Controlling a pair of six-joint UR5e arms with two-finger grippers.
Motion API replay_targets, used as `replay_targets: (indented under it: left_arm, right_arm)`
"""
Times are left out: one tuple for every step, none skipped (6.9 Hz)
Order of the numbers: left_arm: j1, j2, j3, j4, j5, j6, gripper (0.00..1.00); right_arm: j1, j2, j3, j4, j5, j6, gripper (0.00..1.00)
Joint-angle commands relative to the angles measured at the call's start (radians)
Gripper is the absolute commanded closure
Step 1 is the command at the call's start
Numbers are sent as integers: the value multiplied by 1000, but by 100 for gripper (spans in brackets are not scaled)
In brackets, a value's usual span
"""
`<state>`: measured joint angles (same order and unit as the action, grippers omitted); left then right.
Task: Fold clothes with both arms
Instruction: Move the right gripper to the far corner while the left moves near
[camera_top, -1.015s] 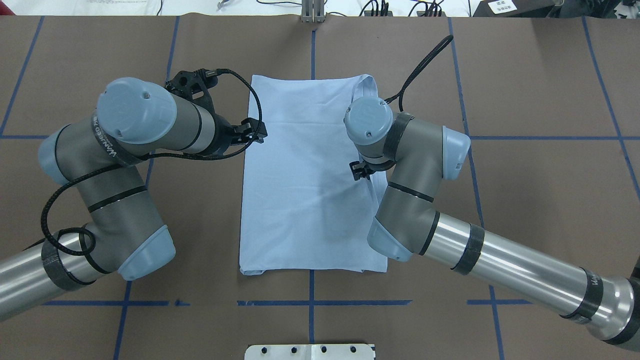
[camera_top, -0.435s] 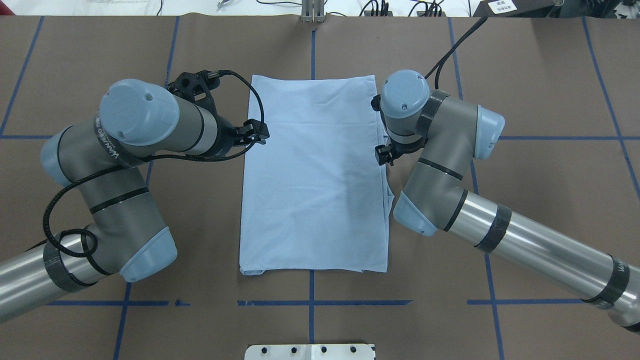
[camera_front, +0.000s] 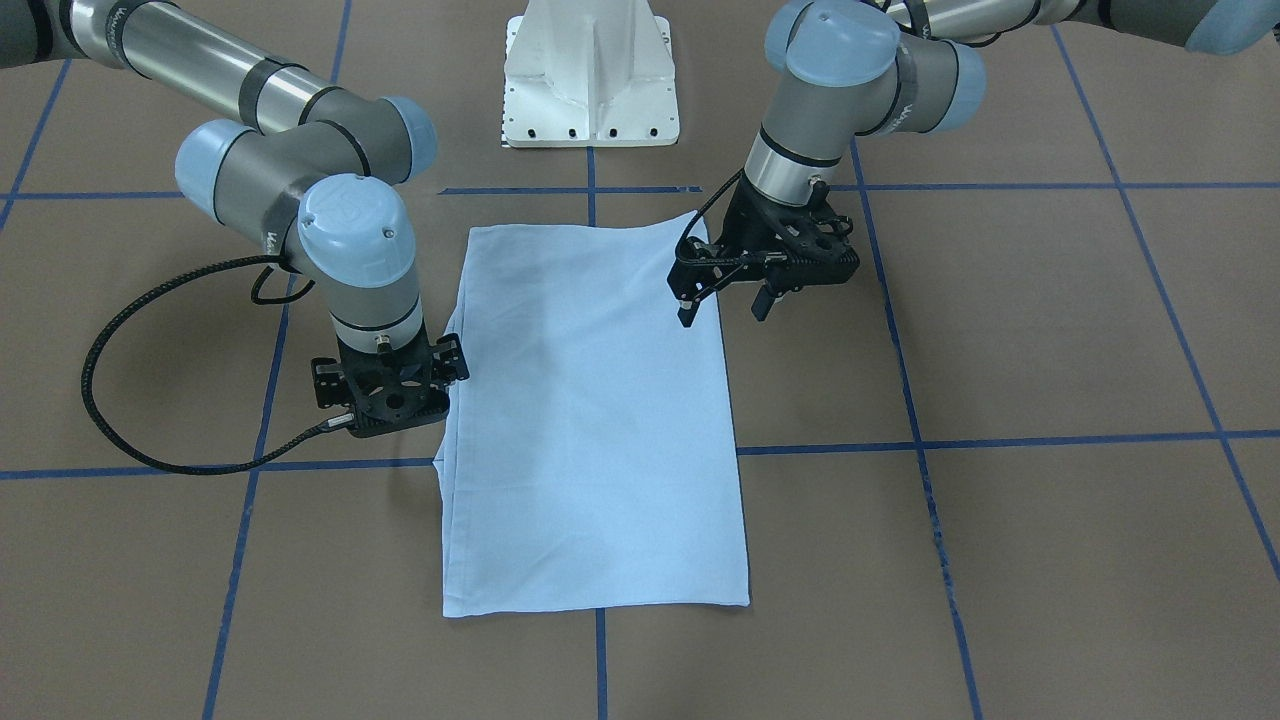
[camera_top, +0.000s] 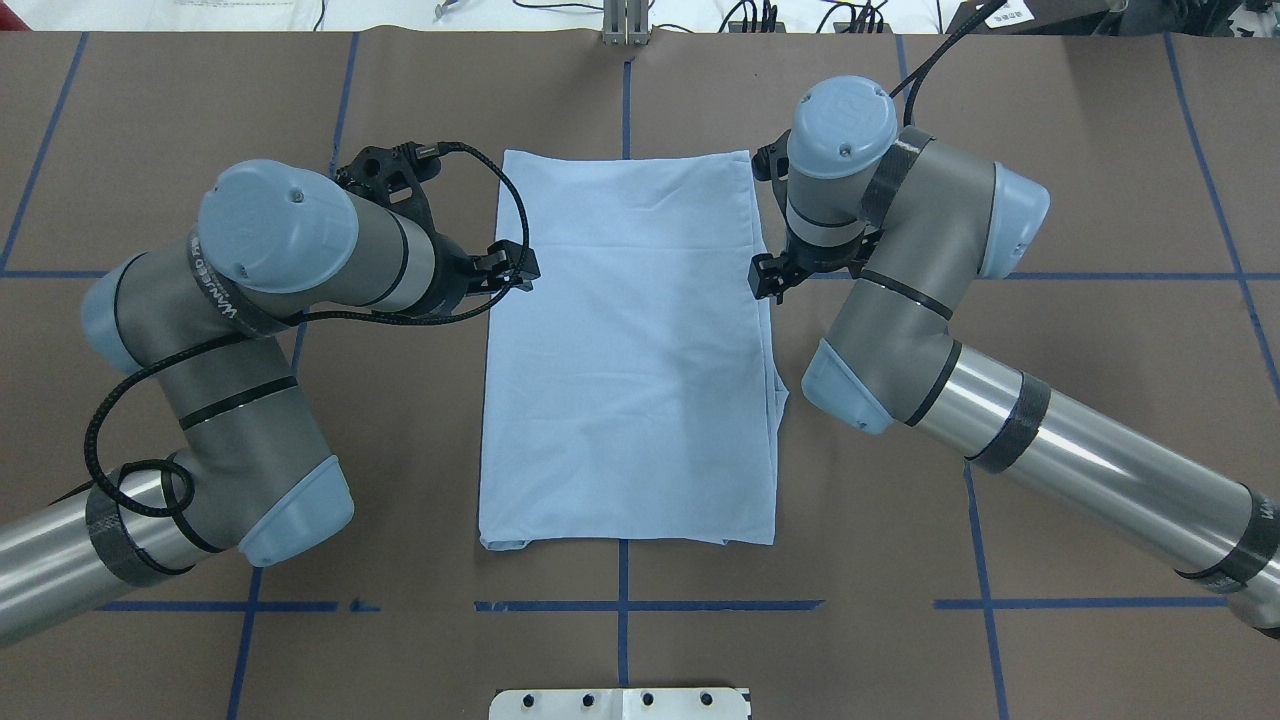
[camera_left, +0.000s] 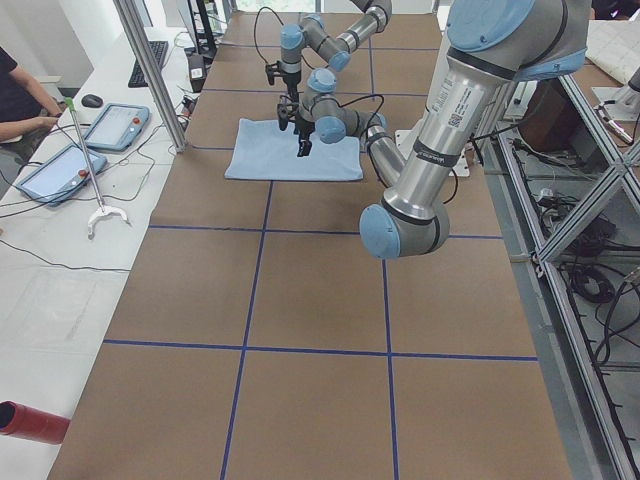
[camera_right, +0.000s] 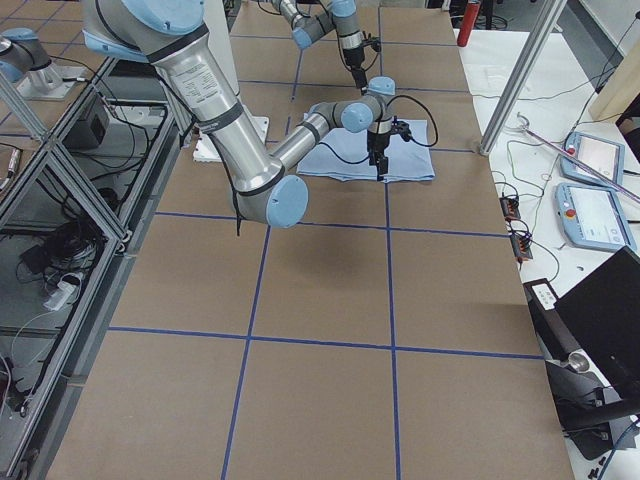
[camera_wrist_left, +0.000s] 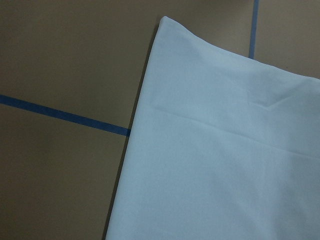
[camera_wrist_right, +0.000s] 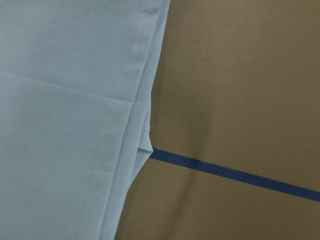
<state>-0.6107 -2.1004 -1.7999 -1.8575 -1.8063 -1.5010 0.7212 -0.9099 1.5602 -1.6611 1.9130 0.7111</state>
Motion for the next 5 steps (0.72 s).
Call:
replay_targets:
  left_arm:
    - [75,23,-22,1,-48,-204,0]
    - [130,45,-35,3,-38,-326,0]
    - [182,55,-42,14,37,-432,0]
    - [268,110,-41,43,95,-543,2]
    - [297,111,-48,111,128,-582,4]
  right_arm:
    - [-12,-80,191,-2,47,80,0]
    - [-14,-125,275,1,98,143,0]
    - [-17,-147,315,4,125,213,0]
    - [-38,-147,339,6,117,290,0]
    - [-48,-145,346,6,115,300,0]
